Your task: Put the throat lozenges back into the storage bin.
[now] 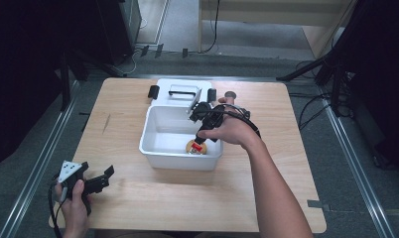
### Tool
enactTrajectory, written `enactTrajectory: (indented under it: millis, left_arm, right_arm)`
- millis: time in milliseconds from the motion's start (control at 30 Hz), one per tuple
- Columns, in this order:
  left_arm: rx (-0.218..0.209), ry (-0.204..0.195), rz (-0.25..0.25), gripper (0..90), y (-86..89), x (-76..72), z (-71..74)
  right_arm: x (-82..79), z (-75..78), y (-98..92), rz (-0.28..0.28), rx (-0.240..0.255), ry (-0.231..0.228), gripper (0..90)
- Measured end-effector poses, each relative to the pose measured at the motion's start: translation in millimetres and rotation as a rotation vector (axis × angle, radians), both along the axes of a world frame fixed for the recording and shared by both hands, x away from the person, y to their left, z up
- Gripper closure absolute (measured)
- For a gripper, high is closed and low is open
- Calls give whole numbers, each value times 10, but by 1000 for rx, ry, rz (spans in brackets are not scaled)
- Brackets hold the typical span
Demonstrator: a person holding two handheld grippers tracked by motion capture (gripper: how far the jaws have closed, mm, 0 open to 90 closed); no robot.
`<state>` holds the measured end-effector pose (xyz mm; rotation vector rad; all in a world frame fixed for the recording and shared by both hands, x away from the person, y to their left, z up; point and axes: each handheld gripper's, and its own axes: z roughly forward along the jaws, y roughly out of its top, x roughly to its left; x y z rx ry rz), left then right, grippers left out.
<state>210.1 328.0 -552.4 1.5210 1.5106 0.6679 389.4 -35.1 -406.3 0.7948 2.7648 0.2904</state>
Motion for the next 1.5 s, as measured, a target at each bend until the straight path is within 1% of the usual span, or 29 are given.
enactTrajectory:
  millis: [33,67,133,333,400,633,733,833,867,1000,1100,1200,1267,1300,1367,1500]
  left_arm:
    - [-4,-2,2,2,-3,1,-1]
    - [0,-3,1,2,0,1,-1]
    - [-1,-2,1,2,0,1,0]
    - [0,-3,1,2,-1,2,-1]
    - [1,-3,1,2,-1,2,-1]
    - [1,-2,0,2,-2,1,0]
    - [2,-3,1,2,-2,1,0]
    - [3,-3,0,2,-2,0,0]
    - [0,-3,1,2,-4,0,0]
    - [3,-1,1,2,-1,-2,0]
    - [4,-1,-1,2,-1,-2,1]
    - [5,-1,0,2,-2,-3,1]
    - [5,-2,0,2,-3,-4,1]
    - [5,-2,1,2,-3,-4,1]
    - [6,-1,0,2,-3,-5,1]
    - [6,-1,0,2,-4,-5,2]
  right_arm:
    - [-15,57,-12,-2,29,4,98]
    - [-28,98,-23,-3,48,5,89]
    - [-61,181,-53,4,72,1,78]
    - [-136,330,-161,-8,78,-18,40]
    - [-150,368,-228,-14,79,-32,32]
    - [-196,442,-467,-67,65,-60,12]
    - [-208,447,-582,-94,66,-68,0]
    - [-224,437,-697,-133,60,-88,0]
    - [-230,432,-743,-153,59,-94,0]
    - [-260,422,-887,-168,72,-96,0]
    - [-284,400,-1016,-196,77,-101,0]
    - [-303,352,-1175,-224,87,-107,0]
    - [-319,325,-1248,-237,92,-108,0]
    - [-343,290,-1337,-252,98,-103,0]
    - [-351,278,-1366,-259,98,-103,0]
    - [-391,211,-1518,-286,107,-100,0]
